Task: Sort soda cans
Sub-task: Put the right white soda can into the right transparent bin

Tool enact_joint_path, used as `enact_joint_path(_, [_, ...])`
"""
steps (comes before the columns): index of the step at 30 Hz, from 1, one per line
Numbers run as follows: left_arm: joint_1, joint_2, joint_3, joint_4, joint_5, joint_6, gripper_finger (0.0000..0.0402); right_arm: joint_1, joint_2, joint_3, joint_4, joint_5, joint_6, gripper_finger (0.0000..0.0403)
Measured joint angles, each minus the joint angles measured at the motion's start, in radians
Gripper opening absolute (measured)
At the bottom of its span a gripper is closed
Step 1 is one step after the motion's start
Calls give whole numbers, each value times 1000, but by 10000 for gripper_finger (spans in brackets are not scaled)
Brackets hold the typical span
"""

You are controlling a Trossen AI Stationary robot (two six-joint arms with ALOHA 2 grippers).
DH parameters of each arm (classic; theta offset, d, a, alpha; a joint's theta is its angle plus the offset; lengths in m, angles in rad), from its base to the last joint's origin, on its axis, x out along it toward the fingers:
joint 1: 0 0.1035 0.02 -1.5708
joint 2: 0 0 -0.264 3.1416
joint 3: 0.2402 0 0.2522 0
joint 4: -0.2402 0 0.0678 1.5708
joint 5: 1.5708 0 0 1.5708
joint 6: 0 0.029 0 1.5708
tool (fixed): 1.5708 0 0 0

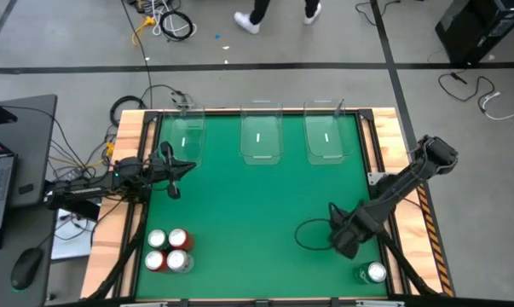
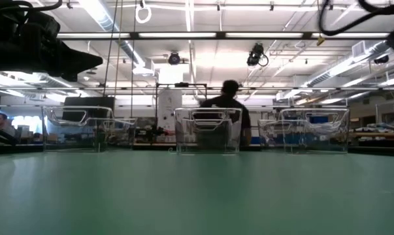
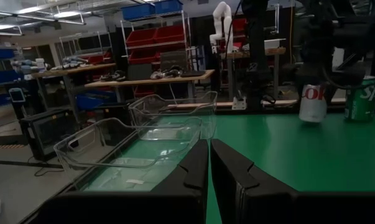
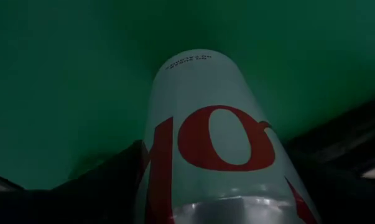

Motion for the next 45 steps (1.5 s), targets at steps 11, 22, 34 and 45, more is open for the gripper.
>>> enact_joint_path(11, [0,0,0,0,0,0,26,-273,-2,192,-153,106,-273,313])
enact_joint_path(22, [0,0,0,-1,0,0,26,-669,-2,503,-352,225,-591,313])
enact_joint_path(34, [0,0,0,-1,-5,0,26,-1179,129,715,-364,303,-1020,313])
enact_joint_path(45, [0,0,0,-2,-5,0,26,-1455,479,949,-367,305,-1263,313])
